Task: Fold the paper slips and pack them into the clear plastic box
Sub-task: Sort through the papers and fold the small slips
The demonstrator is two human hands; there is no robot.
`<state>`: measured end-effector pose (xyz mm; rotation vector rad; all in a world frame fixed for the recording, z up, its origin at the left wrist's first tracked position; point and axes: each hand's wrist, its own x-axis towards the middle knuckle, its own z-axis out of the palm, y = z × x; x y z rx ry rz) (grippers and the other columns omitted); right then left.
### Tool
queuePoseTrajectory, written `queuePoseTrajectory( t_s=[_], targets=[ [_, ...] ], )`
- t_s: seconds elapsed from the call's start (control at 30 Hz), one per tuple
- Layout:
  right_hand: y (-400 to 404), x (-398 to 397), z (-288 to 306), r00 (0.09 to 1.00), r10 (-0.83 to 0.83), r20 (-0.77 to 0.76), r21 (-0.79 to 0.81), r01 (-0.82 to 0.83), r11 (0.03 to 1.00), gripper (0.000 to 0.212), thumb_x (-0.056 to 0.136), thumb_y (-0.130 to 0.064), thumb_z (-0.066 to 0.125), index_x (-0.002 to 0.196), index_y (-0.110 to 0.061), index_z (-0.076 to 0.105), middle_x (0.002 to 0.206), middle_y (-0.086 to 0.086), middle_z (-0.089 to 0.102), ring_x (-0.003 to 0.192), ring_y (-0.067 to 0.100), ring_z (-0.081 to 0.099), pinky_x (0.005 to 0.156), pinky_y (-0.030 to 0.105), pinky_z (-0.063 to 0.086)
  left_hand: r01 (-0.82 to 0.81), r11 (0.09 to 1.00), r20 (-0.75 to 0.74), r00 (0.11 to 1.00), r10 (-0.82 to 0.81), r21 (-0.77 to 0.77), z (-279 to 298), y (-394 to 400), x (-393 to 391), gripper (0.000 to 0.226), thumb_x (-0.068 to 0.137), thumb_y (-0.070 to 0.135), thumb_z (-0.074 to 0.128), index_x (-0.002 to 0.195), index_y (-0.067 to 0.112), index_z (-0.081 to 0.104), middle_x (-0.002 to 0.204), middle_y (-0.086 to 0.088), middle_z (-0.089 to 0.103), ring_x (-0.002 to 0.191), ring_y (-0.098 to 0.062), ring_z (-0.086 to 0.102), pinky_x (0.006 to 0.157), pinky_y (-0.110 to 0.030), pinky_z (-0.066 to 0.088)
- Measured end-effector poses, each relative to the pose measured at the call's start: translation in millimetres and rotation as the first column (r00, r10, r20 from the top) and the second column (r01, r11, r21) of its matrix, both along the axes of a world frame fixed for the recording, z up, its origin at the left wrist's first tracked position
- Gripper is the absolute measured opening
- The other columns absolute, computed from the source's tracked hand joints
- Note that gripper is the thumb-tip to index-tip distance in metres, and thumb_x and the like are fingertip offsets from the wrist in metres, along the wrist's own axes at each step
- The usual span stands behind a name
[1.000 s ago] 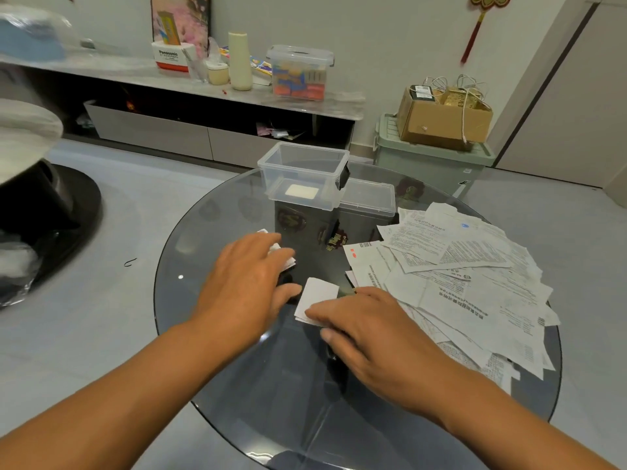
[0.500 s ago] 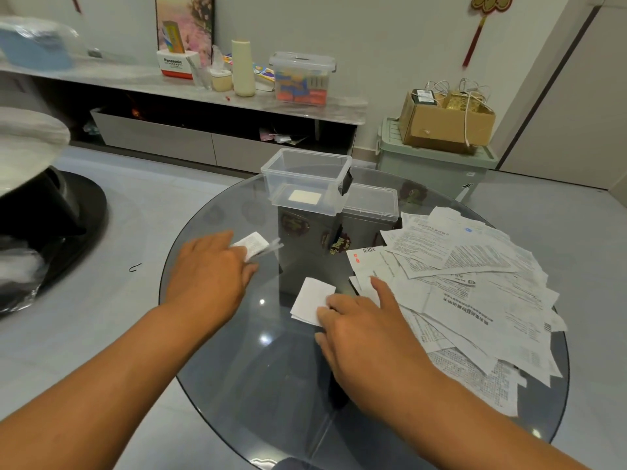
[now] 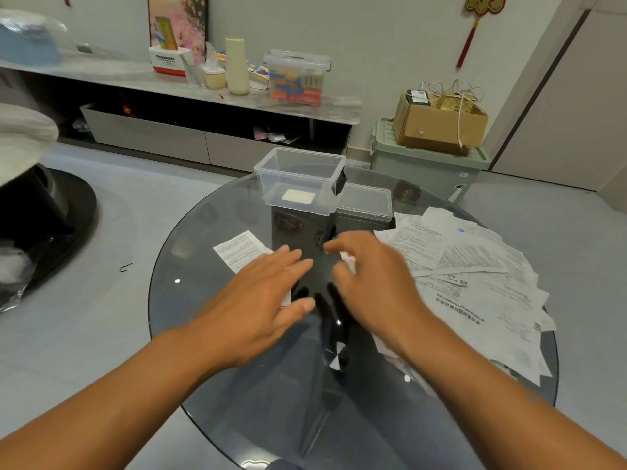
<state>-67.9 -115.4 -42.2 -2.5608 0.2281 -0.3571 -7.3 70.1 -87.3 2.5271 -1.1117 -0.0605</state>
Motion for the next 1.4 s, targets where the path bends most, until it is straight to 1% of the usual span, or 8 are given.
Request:
queuePoseTrajectory(
  t_s=[0.13, 0.3, 0.6, 0.8, 0.97, 1.13, 1.23, 1.4],
  targets=[
    [-54, 12, 10, 0.962, -0.249, -0.111, -0.232, 0.218, 0.948, 0.054, 0.096, -0.048, 0.063, 0.145, -0.031, 0.05, 0.152, -0.002, 0.05, 0.144, 0.021, 0.042, 0.126, 0.054, 0.01, 0.035, 0.986, 0.069, 0.997, -0.046, 0.163, -7, -9, -2, 0.077, 0.092, 0.061, 0.001, 0.159, 0.029, 0.023, 0.162, 0.007, 0.021, 0.152, -0.016, 0.014, 0.123, -0.031, 0.009],
    [-95, 18, -9, 0.875, -0.347, -0.337, -0.263, 0.266, 0.927, 0.09, 0.085, -0.072, 0.061, 0.158, -0.03, 0.029, 0.162, 0.0, 0.038, 0.15, 0.026, 0.033, 0.124, 0.059, 0.009, -0.043, 0.986, 0.034, 0.999, 0.038, 0.159, -2, -5, 14, 0.073, 0.095, 0.051, -0.002, 0.159, 0.027, 0.022, 0.162, 0.004, 0.022, 0.151, -0.017, 0.017, 0.122, -0.032, 0.009],
    [-110, 17, -30, 0.942, -0.325, -0.082, -0.334, 0.282, 0.899, 0.031, 0.104, -0.02, 0.048, 0.109, -0.021, 0.078, 0.104, 0.002, 0.078, 0.094, 0.026, 0.065, 0.117, 0.048, 0.034, -0.097, 0.99, -0.012, 0.995, 0.098, 0.098, -6, -5, 35, 0.05, 0.11, 0.032, 0.026, 0.159, 0.026, 0.023, 0.165, 0.002, 0.021, 0.155, -0.018, 0.007, 0.124, -0.034, 0.005],
    [-75, -7, -23, 0.999, -0.03, -0.014, -0.332, 0.023, 0.943, 0.038, 0.106, -0.039, 0.044, 0.089, -0.026, 0.075, 0.09, -0.009, 0.074, 0.092, 0.014, 0.067, 0.124, 0.04, 0.008, -0.03, 0.996, 0.052, 0.998, 0.026, 0.082, 5, -14, 17, 0.081, 0.097, 0.068, 0.031, 0.161, 0.032, -0.002, 0.169, 0.011, -0.005, 0.153, -0.003, -0.015, 0.125, -0.031, -0.01],
    [-39, -48, -37, 0.945, 0.322, -0.066, -0.407, -0.32, 0.856, 0.03, 0.099, -0.035, 0.044, 0.098, -0.03, 0.074, 0.095, -0.011, 0.073, 0.096, 0.015, 0.068, 0.119, 0.028, 0.01, 0.225, 0.974, -0.057, 0.973, -0.225, -0.006, 14, -19, -2, 0.096, 0.079, 0.077, 0.06, 0.158, 0.041, 0.019, 0.165, 0.022, 0.014, 0.149, 0.01, -0.003, 0.125, -0.026, -0.006],
    [-39, -68, -21, 0.925, 0.377, -0.037, -0.226, -0.375, 0.899, 0.025, 0.1, -0.042, 0.054, 0.118, -0.039, 0.072, 0.1, -0.024, 0.072, 0.098, 0.0, 0.054, 0.112, 0.023, 0.033, 0.217, 0.975, -0.061, 0.974, -0.22, -0.048, 13, -12, -8, 0.047, 0.08, 0.062, 0.072, 0.123, 0.041, 0.068, 0.138, 0.028, 0.053, 0.128, 0.013, 0.034, 0.112, -0.005, 0.004],
    [-50, -65, -24, 0.961, 0.236, -0.142, -0.067, -0.247, 0.967, 0.044, 0.089, -0.047, 0.074, 0.131, -0.051, 0.061, 0.11, -0.028, 0.065, 0.108, 0.001, 0.042, 0.1, 0.021, 0.035, 0.128, 0.979, -0.084, 0.986, -0.143, -0.161, 7, -13, -10, 0.019, 0.084, 0.049, 0.076, 0.099, 0.037, 0.074, 0.115, 0.023, 0.066, 0.111, 0.0, 0.054, 0.103, -0.028, 0.041],
    [-48, -54, -31, 0.991, 0.018, -0.136, 0.245, 0.016, 0.969, 0.057, 0.083, -0.041, 0.082, 0.133, -0.049, 0.056, 0.105, -0.017, 0.071, 0.09, 0.004, 0.067, 0.085, 0.03, 0.057, -0.092, 0.976, -0.172, 0.983, 0.057, -0.198, 5, -26, -19, 0.023, 0.087, 0.049, 0.072, 0.097, 0.029, 0.069, 0.089, 0.014, 0.061, 0.087, -0.008, 0.057, 0.079, -0.038, 0.052]
  ],
)
